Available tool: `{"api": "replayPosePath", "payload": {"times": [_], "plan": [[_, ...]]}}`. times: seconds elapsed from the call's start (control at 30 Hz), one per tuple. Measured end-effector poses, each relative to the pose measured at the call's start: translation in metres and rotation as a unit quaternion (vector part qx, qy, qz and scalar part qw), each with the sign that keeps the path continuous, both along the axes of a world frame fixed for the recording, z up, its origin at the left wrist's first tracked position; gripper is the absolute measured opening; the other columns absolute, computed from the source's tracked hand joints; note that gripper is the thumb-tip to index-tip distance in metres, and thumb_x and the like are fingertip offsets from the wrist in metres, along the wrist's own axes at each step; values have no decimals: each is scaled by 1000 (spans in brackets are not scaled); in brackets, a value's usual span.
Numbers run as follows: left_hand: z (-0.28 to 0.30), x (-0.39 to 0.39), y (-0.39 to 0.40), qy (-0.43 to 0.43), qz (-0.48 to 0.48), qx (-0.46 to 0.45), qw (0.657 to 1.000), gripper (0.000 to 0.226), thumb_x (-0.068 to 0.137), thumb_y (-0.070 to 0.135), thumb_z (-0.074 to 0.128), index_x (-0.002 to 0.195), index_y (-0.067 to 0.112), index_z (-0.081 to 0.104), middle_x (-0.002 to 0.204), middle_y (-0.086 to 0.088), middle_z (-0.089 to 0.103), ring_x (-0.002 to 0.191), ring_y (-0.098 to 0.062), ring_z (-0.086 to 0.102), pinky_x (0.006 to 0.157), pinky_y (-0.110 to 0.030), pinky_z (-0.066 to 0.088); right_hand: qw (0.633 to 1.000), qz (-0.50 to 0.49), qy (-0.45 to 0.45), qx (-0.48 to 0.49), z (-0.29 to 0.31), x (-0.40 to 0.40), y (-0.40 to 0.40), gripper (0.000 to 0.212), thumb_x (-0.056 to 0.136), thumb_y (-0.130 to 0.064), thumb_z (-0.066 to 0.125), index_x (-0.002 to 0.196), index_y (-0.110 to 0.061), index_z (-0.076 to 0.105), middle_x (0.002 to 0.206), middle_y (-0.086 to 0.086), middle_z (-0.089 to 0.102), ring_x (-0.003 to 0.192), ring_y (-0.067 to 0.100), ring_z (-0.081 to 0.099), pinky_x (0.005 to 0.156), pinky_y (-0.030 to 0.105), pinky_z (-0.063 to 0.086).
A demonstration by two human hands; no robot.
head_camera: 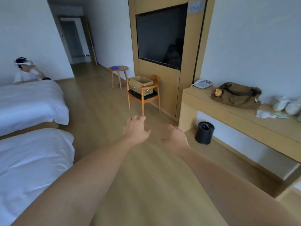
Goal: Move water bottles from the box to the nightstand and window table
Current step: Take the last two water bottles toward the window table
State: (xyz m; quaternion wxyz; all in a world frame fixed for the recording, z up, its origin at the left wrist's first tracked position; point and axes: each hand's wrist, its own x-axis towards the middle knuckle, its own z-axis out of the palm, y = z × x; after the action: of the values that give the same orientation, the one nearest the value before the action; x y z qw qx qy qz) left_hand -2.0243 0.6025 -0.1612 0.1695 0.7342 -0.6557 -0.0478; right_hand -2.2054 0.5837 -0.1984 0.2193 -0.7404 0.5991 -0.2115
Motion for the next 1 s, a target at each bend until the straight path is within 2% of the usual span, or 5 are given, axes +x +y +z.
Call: {"api": "replayPosePath", "payload": {"times": [0.2, 0.47, 0.77, 0.9, 1.0], "plan": [[7, 25, -89, 3, 36, 6, 999, 62, 90, 43, 70, 144, 22, 48, 142, -9, 50, 131, -32, 45, 104, -50, 46, 998, 64, -13, 1, 10, 40, -113, 62, 85, -24, 68, 144, -19, 49, 121, 10, 58, 116, 33, 57, 86, 37, 52], [-16, 111, -205, 12, 53, 20, 998, 64, 89, 38, 65, 146, 18, 44, 145, -13, 46, 131, -36, 41, 104, -50, 45, 993, 111, 25, 15, -4, 133, -240, 71, 86, -21, 64, 154, -23, 43, 142, 10, 55, 131, 32, 52, 101, 40, 51], [-27, 259, -379, 30, 37, 46, 998, 64, 90, 38, 64, 147, 17, 42, 148, -13, 43, 135, -36, 38, 107, -50, 43, 992, 90, 90, 11, -12, 267, -410, 67, 90, -24, 66, 152, -27, 43, 141, 7, 54, 129, 30, 53, 98, 44, 53], [-24, 312, -452, 29, 29, 57, 998, 58, 89, 38, 64, 140, 16, 47, 143, -12, 47, 131, -35, 41, 103, -49, 46, 994, 74, 81, 6, -1, 319, -476, 58, 89, -24, 65, 145, -23, 51, 132, 7, 58, 121, 31, 55, 94, 46, 55], [-28, 340, -501, 38, 20, 55, 998, 57, 89, 39, 63, 138, 16, 47, 140, -12, 49, 129, -34, 42, 101, -48, 46, 994, 68, 85, 8, 0, 347, -523, 63, 89, -25, 65, 149, -24, 47, 134, 7, 57, 124, 31, 54, 97, 47, 53]]}}
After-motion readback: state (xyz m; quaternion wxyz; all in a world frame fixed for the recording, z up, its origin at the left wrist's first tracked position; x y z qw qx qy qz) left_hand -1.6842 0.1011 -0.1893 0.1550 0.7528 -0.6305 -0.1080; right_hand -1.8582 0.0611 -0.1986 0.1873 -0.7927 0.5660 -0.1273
